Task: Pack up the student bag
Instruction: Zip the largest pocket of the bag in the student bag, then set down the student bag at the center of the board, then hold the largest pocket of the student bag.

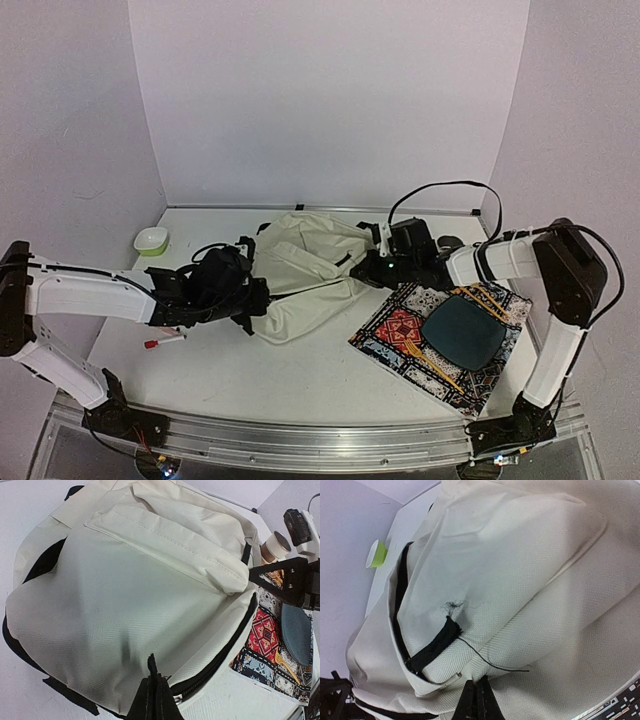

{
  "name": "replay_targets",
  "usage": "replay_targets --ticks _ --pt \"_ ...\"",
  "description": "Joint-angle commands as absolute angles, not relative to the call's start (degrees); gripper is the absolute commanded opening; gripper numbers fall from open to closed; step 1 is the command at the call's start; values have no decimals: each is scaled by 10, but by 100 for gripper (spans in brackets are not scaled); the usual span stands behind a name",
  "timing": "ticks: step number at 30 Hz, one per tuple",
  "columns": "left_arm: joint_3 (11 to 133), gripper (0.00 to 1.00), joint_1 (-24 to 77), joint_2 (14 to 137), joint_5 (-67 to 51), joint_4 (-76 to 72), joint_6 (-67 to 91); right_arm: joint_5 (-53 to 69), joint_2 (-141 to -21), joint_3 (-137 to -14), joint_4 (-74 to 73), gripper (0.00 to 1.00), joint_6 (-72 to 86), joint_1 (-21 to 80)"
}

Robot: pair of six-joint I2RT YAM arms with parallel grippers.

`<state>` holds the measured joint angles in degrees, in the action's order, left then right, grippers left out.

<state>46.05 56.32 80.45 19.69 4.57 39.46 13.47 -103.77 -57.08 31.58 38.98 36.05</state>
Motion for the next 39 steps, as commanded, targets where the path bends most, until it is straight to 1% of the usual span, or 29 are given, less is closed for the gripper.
replay_targets --ticks 1,3,8,11,13,15,19,25,29,33,35,36,39 --pt "479 0 551 805 181 65 379 139 -980 -578 308 17 240 357" --pt "489 0 551 813 145 38 373 157 -957 -570 307 31 183 372" --pt "505 0 551 826 78 -19 370 216 -907 -546 311 59 60 407" --pt "512 0 551 827 53 -31 370 240 -897 -543 314 69 -36 437" --pt "515 0 551 821 43 -37 370 251 -903 -545 314 73 -94 457" --pt "517 0 551 812 39 -40 369 264 -915 -548 315 74 -144 472" --pt "516 0 551 795 37 -43 367 286 -945 -566 318 73 -202 490" --pt "509 0 551 785 32 -50 370 258 -995 -596 318 70 -267 512" --pt "507 0 551 779 29 -52 368 236 -1026 -617 317 65 -282 518" --pt "506 0 551 775 33 -52 366 215 -1049 -637 318 58 -296 525" --pt "505 0 551 773 36 -52 364 206 -1056 -642 316 50 -303 526" --pt "504 0 551 771 40 -51 362 200 -1057 -644 315 44 -307 527" --pt "505 0 549 764 58 -38 355 182 -1052 -639 308 21 -322 527"
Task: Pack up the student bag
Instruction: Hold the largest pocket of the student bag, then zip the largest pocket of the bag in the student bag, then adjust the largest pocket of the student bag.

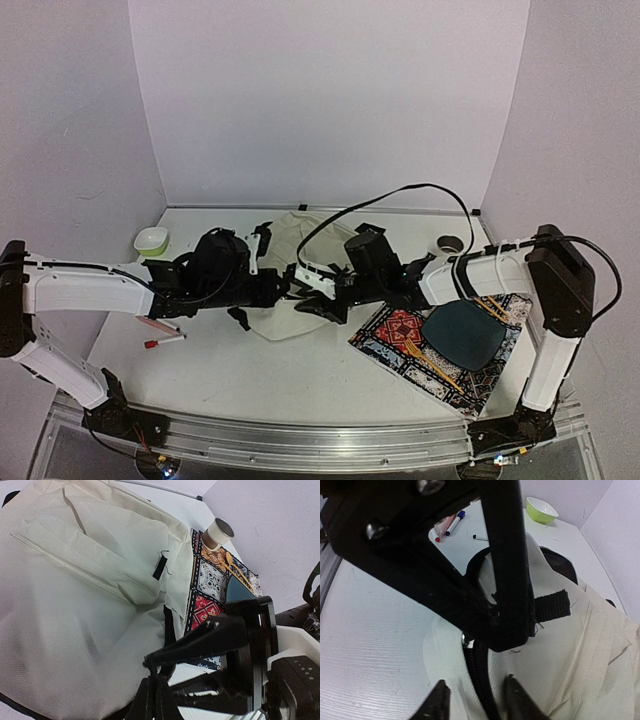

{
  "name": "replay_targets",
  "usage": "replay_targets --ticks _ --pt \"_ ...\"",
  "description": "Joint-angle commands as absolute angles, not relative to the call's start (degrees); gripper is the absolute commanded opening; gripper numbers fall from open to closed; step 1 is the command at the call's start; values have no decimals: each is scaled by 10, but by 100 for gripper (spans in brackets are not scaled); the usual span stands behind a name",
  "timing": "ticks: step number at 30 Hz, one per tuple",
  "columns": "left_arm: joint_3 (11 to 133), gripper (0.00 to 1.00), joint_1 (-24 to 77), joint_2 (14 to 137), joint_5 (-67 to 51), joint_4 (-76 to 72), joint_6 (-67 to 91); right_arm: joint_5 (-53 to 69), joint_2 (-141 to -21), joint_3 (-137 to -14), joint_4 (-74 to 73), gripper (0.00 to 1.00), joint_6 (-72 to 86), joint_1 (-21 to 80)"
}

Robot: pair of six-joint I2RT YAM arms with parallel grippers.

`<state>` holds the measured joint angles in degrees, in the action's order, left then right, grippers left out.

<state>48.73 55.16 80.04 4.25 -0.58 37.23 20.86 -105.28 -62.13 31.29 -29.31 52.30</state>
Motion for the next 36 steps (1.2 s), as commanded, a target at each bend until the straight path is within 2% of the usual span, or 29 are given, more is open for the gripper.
replay_targets --ticks 1,5,16,18,21,25,28,36 --pt "507 0 547 762 66 -29 352 175 -1046 -634 307 15 -327 527" --pt "512 0 517 750 119 30 348 146 -1017 -602 306 1 -353 526" --pt "471 0 432 631 291 174 345 134 -931 -535 310 0 -370 476" --pt "463 0 431 603 274 174 341 134 -925 -533 313 0 -366 468" --pt "456 0 431 581 183 134 334 153 -938 -552 312 1 -349 467" --pt "448 0 433 606 38 39 347 195 -975 -596 310 6 -316 479" --pt "448 0 444 645 -23 -29 367 191 -1015 -634 304 11 -315 499" --pt "520 0 523 744 -43 -90 366 186 -1064 -696 305 30 -280 509"
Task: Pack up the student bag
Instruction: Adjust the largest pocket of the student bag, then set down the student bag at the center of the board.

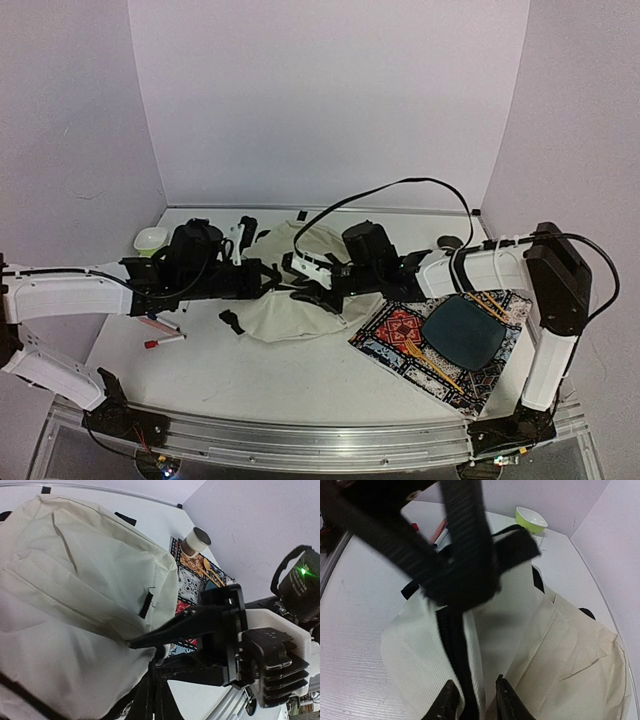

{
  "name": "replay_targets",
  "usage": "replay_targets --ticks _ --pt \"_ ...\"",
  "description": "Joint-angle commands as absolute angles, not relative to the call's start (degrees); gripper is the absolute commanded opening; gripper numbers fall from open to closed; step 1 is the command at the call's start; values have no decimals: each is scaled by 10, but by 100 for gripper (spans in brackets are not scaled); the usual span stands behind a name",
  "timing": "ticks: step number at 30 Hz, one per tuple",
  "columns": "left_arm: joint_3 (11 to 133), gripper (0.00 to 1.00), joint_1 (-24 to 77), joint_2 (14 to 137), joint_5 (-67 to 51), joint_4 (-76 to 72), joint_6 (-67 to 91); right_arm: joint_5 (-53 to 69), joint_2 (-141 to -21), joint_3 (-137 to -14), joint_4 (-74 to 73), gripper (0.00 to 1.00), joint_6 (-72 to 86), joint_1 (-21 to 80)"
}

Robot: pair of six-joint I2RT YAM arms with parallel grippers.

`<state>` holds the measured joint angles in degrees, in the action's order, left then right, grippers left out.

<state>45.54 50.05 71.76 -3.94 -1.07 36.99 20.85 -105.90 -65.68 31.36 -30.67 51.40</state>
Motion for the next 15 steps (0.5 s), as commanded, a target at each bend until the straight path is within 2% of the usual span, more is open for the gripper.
replay_targets --ticks 1,9,15 --pt "530 0 524 750 -46 -91 362 185 -1064 -698 305 32 -277 509" --pt "613 0 524 735 -11 -92 258 203 -1047 -679 313 34 -225 509" --pt "551 0 523 715 52 -88 253 73 -1018 -653 320 32 -129 491"
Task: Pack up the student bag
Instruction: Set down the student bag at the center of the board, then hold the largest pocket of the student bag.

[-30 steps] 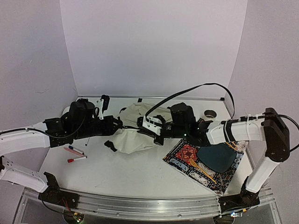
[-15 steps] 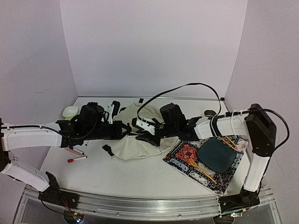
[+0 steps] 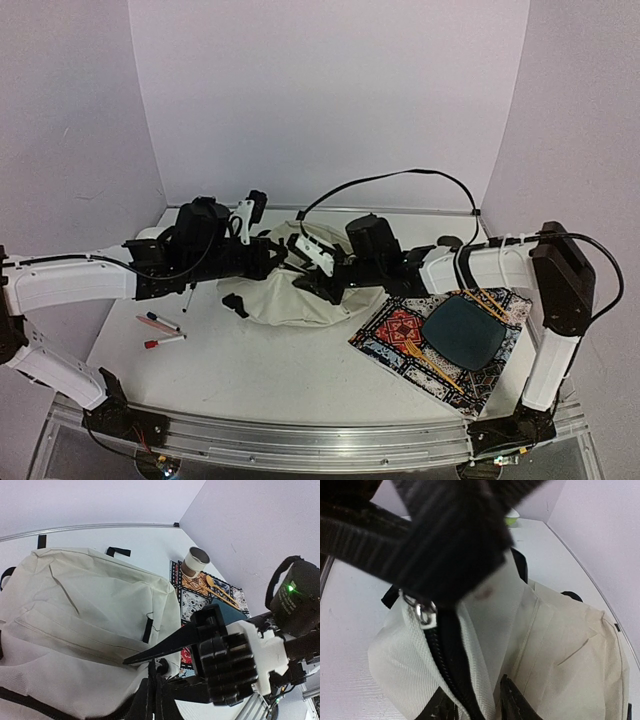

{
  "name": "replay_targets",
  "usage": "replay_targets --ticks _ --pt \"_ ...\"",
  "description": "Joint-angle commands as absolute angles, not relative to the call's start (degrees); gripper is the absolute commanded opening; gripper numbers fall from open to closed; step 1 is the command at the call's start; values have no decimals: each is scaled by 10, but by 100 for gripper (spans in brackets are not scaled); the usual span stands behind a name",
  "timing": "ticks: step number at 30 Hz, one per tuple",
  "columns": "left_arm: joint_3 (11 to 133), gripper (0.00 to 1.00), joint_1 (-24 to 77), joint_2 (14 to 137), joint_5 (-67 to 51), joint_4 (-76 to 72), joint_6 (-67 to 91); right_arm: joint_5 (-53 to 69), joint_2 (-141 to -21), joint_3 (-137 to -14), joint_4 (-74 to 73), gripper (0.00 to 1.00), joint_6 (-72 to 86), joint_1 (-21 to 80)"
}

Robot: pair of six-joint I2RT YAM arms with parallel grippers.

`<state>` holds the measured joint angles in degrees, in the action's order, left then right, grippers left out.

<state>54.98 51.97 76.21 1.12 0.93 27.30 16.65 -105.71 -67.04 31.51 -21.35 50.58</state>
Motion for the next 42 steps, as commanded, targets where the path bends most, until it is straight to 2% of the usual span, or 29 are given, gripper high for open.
replay_targets --ticks 1,3,6,13,17,25,33,42 --pt "531 0 523 710 52 -87 261 68 -1009 -644 323 32 -114 485" --pt "496 0 524 700 41 -87 278 81 -995 -628 328 32 -110 481" --pt "450 0 524 695 20 -87 310 153 -989 -614 327 38 -116 481" --pt "376 0 534 727 -37 -148 388 281 -995 -600 313 62 -100 490" --pt "344 0 554 779 -19 -204 413 299 -967 -585 303 70 -88 493" --pt "334 0 583 886 36 -310 406 199 -952 -615 221 72 -64 493" --pt "422 0 571 925 125 -312 281 176 -955 -597 216 73 -55 497" --pt "481 0 550 968 94 -319 219 142 -992 -609 208 71 -40 518"
